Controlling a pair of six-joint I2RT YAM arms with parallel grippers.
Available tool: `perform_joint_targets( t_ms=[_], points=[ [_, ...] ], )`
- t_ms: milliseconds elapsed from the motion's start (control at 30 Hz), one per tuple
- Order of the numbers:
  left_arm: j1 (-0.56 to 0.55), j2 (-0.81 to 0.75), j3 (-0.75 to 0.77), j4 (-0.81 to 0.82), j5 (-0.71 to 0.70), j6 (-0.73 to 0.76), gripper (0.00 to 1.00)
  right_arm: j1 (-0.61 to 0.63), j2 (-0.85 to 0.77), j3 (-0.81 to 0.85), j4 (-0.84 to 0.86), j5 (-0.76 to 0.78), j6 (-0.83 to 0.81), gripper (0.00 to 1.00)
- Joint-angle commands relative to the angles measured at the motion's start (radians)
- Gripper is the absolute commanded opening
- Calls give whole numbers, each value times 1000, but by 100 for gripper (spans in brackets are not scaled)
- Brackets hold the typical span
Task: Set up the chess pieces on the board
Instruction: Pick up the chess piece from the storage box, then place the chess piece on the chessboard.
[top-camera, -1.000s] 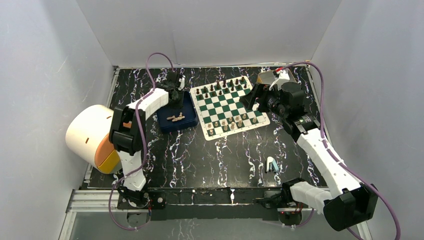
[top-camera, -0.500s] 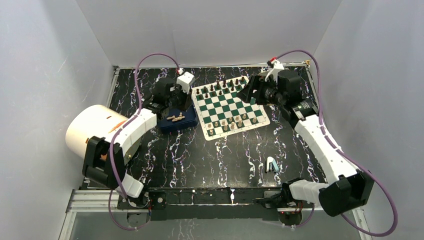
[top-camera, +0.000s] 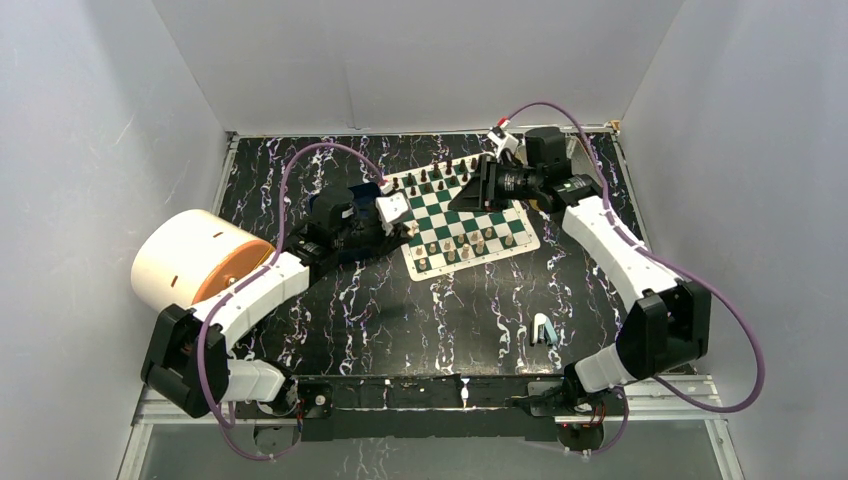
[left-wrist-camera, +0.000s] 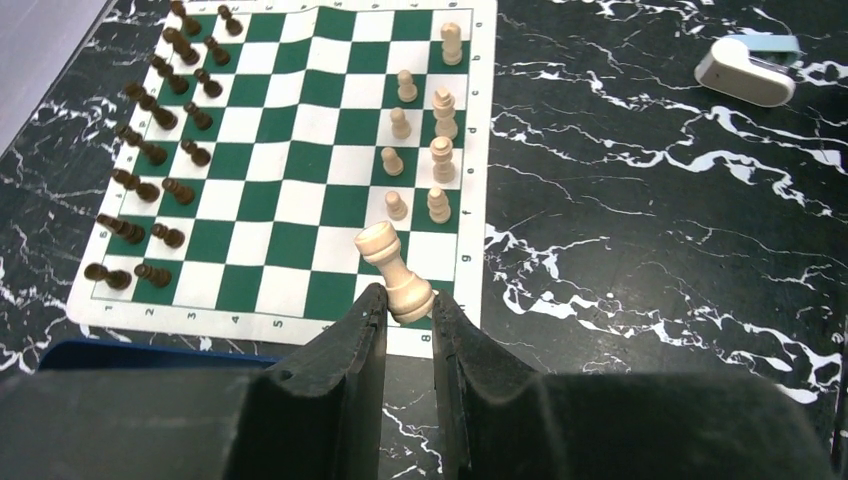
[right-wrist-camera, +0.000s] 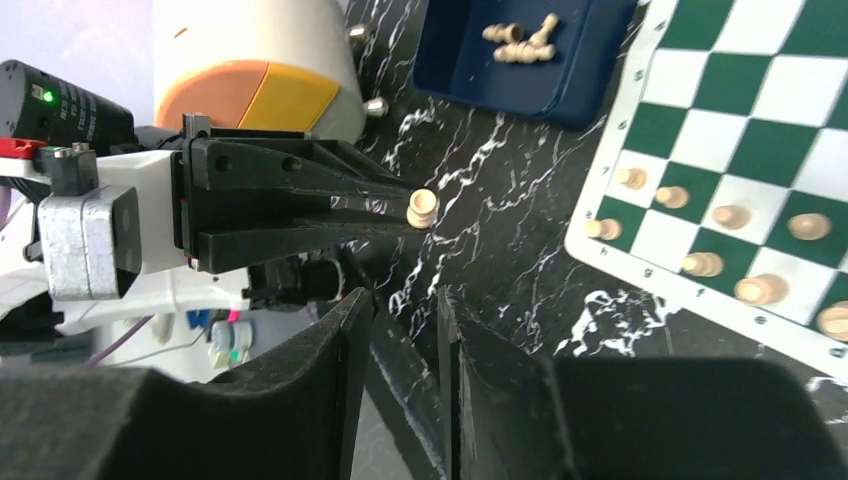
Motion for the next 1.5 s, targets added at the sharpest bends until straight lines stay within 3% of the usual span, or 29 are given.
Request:
perform_joint_targets(
  t_ms=[0,300,700,1100,1267,1300,1367,1400,1467],
  points=[
    [-6,-51,-20,38,102,78,9,36,22,32,52,-110,42,40],
    [-14,-47,-40,35,136,115,9,103,168,157,-122,-101,-64,48],
    [-17,-32,-49,32,159,140,9,150,272,216,-153,-87,-75,47],
    [-17,-28,-54,28,152,154,8,184,312,224,-164,-98,-82,36],
    [-17,-30,-53,27,145,152,8,185,305,221,-155,-97,-81,19],
    [-17,-30,-52,27,135,148,10,186,300,215,-149,-97,-82,17],
    [-17,-28,-48,33,92,119,22,184,286,206,-138,-79,-81,15],
    [-17,-29,-46,32,76,108,38,184,275,199,-131,-54,-81,15],
    [-17,-37,-48,37,52,104,56,182,245,172,-108,31,-75,14]
  ],
)
